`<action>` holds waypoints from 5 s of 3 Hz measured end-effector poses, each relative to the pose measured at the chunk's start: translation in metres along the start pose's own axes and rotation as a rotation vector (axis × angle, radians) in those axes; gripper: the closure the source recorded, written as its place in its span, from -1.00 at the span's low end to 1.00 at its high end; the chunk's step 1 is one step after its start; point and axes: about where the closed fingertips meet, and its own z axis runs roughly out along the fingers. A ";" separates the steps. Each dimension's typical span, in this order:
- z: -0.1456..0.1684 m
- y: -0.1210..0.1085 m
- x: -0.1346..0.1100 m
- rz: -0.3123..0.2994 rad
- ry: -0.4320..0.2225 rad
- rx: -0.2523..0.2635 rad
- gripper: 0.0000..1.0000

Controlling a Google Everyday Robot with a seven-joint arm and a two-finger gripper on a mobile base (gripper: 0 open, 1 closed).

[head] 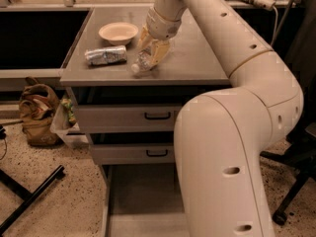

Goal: Place water bottle into bottom drawer

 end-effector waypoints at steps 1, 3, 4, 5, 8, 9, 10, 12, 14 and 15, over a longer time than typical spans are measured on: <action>0.000 0.000 0.000 0.000 0.000 0.000 0.78; -0.010 0.004 -0.004 0.023 0.011 0.031 1.00; -0.072 0.015 -0.014 0.129 0.059 0.200 1.00; -0.152 0.038 -0.042 0.248 0.103 0.406 1.00; -0.108 0.093 -0.158 0.328 0.041 0.611 1.00; -0.005 0.118 -0.156 0.285 0.013 0.468 1.00; -0.005 0.118 -0.156 0.285 0.013 0.468 1.00; 0.044 0.183 -0.166 0.454 0.001 0.458 1.00; 0.144 0.254 -0.209 0.544 -0.203 0.407 1.00; 0.181 0.259 -0.230 0.532 -0.290 0.364 1.00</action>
Offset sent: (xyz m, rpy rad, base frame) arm 0.0000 0.0000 0.0000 0.0000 0.0000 0.0000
